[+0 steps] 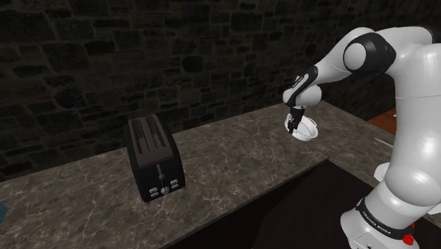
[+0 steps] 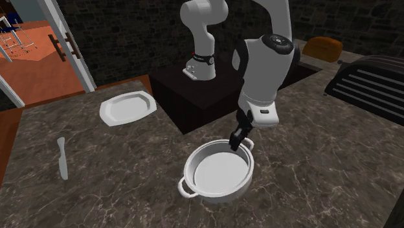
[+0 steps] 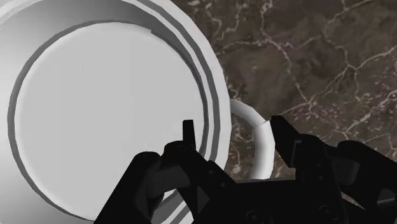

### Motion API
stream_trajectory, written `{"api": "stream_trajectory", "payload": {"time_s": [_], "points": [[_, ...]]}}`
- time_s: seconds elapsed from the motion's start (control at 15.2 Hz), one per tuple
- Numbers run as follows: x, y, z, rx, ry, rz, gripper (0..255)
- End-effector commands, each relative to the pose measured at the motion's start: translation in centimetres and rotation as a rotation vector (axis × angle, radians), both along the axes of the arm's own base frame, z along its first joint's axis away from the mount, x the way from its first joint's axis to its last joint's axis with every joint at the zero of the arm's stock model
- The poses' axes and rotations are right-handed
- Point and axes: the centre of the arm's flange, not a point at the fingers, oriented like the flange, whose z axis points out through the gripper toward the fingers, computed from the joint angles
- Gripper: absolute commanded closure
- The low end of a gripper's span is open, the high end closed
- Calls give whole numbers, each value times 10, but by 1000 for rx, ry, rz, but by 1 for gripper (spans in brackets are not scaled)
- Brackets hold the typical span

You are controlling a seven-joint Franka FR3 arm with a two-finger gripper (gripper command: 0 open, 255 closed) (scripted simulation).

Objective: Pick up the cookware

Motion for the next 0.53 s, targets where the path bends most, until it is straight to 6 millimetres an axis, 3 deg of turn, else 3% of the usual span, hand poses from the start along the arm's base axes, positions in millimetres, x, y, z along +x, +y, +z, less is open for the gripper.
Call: {"api": "stream_trajectory", "payload": {"time_s": [0.0,0.33,0.46], "points": [[-1,1,11,-1,-1,0,255],[-1,1,37,-1,-1,0,255],[-1,1,38,-1,-1,0,255]]}}
